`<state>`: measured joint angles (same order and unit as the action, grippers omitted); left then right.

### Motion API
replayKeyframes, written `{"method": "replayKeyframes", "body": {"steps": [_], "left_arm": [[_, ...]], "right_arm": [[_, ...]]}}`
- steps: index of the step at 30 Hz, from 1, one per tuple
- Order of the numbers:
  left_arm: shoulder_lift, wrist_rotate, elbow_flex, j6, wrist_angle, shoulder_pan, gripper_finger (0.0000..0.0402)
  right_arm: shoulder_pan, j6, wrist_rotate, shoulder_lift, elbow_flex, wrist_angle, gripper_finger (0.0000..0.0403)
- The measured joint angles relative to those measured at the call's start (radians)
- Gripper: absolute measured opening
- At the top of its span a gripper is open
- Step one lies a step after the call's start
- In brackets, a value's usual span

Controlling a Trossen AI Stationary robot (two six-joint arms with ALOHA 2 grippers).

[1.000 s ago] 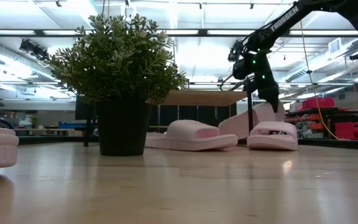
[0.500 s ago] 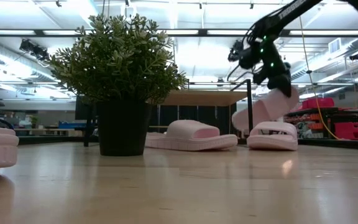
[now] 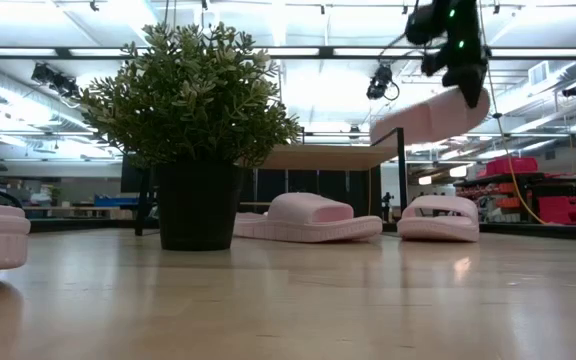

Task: Pick and place slides into the shelf
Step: Put the pink slide on the shelf

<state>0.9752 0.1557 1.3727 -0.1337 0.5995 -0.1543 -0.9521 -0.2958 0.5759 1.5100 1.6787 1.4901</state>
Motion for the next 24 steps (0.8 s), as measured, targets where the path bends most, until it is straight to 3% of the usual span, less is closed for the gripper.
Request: {"method": "replayKeyframes", "body": {"steps": [11, 17, 20, 24], "left_arm": [[0.000, 0.001, 0.000, 0.026, 0.000, 0.000, 0.0025], [0.000, 0.004, 0.000, 0.023, 0.000, 0.000, 0.0034], [0.000, 0.016, 0.000, 0.024, 0.000, 0.000, 0.0032], [0.000, 0.027, 0.000, 0.023, 0.000, 0.000, 0.0025]], "right_arm": [[0.280, -0.030, -0.144, -0.151, 0.001, 0.082, 0.0040], [0.472, -0.017, -0.173, -0.152, 0.018, 0.086, 0.0040], [0.541, 0.001, -0.171, -0.106, 0.102, 0.077, 0.0040], [0.608, -0.016, -0.188, 0.002, 0.341, 0.064, 0.0040]]}}
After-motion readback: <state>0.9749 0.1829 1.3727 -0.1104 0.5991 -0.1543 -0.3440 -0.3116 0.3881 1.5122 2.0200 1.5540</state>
